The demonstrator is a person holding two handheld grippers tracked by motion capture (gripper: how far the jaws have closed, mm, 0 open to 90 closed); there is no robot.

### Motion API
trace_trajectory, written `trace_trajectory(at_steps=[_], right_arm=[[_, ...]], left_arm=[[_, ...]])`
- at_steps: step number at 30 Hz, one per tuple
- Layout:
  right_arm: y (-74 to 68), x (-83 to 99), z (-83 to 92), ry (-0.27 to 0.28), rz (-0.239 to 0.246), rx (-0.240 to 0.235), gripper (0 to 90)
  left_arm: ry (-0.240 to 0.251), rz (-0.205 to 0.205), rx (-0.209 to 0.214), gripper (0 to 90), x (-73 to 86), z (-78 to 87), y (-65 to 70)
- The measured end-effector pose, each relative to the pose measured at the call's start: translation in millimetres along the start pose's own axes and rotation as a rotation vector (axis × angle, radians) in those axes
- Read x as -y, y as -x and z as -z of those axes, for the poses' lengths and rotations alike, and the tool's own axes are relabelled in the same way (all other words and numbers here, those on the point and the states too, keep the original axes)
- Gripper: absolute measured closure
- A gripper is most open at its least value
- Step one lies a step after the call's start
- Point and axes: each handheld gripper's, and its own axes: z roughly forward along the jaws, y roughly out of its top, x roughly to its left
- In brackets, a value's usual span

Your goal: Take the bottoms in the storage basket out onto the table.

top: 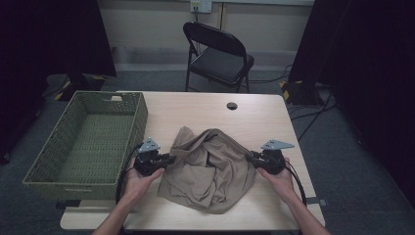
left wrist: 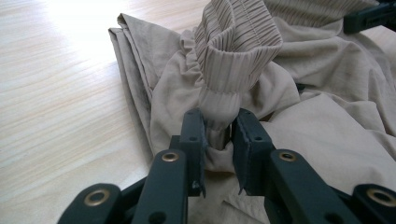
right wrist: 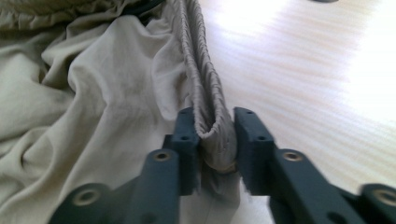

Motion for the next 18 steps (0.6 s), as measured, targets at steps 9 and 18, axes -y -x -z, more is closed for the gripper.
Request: trace_trajectory(at_steps=[9,18], right_arm=[[0.2,-6.4,-10.8,0.02,-0.029,0.025,65.9],[9.1,6.1,-24.0,-0.044,-0.071,0.043,70.9]], left_arm=[[-0.011,0.0,-0.006,75.3,-0.1,-2.8,-1.0],[-0.015,0.0,-0.007,74.7,0.5,-3.8,-1.8]])
